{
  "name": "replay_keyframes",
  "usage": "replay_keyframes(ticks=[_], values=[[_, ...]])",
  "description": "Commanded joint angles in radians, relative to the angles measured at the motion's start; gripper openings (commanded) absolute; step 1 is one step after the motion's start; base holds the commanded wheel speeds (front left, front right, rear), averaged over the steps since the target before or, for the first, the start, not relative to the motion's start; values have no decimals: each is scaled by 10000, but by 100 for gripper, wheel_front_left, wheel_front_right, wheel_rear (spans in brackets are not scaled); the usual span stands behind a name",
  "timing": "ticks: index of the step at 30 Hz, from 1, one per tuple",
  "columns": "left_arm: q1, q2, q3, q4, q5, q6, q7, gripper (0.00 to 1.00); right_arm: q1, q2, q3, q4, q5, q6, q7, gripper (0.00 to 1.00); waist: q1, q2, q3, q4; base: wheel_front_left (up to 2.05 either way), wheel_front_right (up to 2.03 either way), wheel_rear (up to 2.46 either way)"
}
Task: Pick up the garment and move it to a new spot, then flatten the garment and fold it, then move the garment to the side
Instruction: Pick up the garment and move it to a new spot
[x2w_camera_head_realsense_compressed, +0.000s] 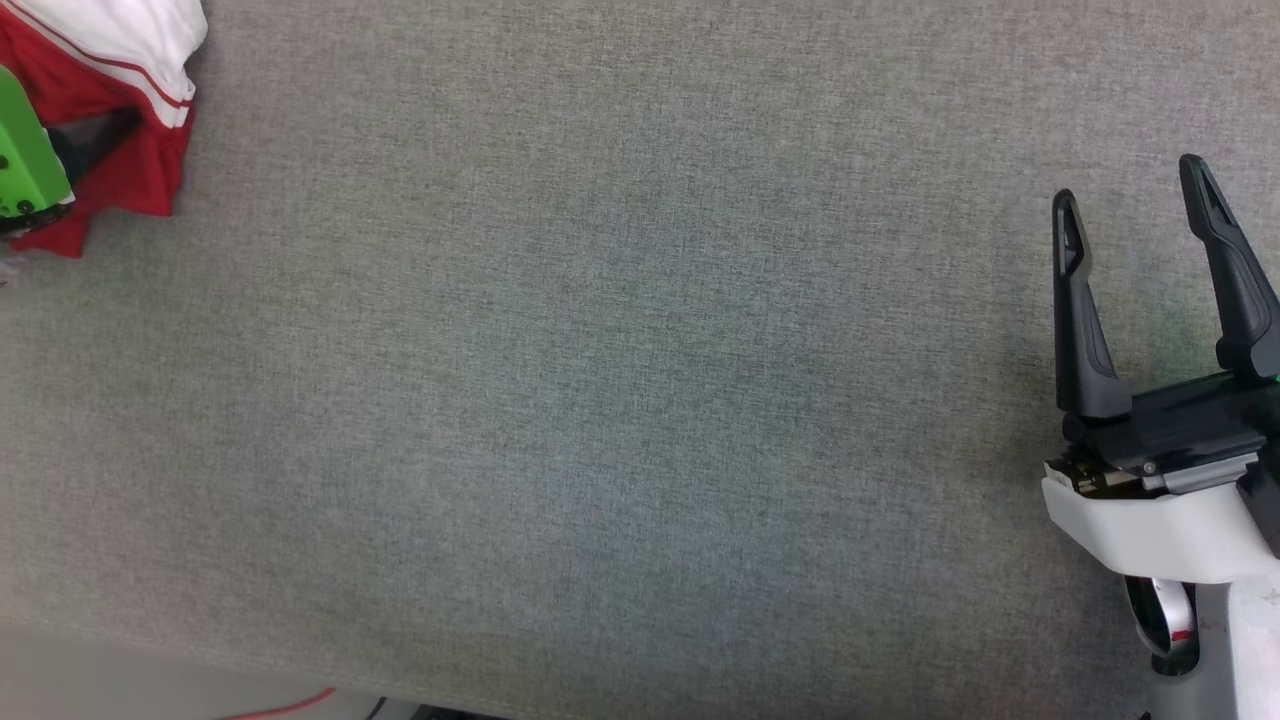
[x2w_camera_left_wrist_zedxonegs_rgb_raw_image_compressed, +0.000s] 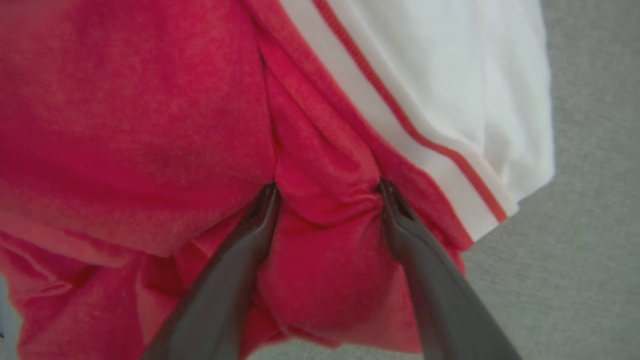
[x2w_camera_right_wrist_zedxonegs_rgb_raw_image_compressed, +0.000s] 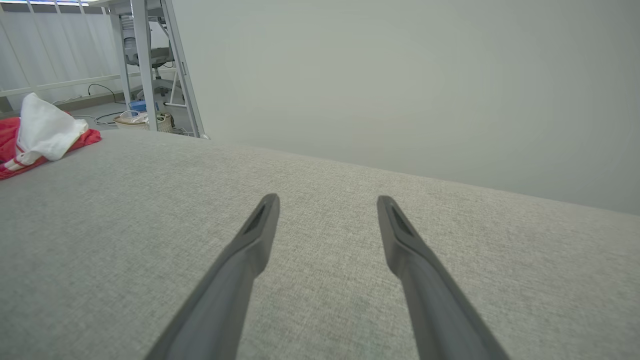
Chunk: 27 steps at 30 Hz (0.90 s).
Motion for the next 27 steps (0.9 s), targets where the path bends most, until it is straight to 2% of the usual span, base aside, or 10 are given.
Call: replay_keyframes(ticks=[1,4,5,6,7,18,22,27], values=[[94,-160,-316,195,9,-30,90,100,-230,-32,25,-50,-118,-7,-47,100,-1,-1,112,-86,0,0,0],[153,-197,-587,426,4,-30,-140,100,-299,-18,51,-29,-110,-7,-47,100,-1,-1,122,-117,0,0,0],[158,-186,-655,474,-29,-30,-260,85,-312,-8,62,-16,-101,-7,-47,100,-1,-1,91,-136,0,0,0],[153,-160,-708,509,-48,-30,-367,40,-317,2,61,-7,-94,-7,-47,100,-1,-1,61,-142,0,0,0],[145,-111,-807,531,-73,-30,-432,0,-307,20,43,8,-86,-7,-47,100,-1,-1,-14,-139,0,0,0],[-412,827,-2372,-569,435,-30,-2277,0,111,394,26,325,134,-7,-47,100,-1,-1,-1685,66,0,0,0],[-745,1130,-3198,-1366,552,-30,-2563,0,341,538,9,462,225,-7,-47,100,-1,-1,-2355,73,0,0,0],[-1161,1233,-4120,-2331,521,-30,-2755,0,614,702,-16,593,324,-7,-47,100,-1,-1,-3051,-133,0,0,0]])
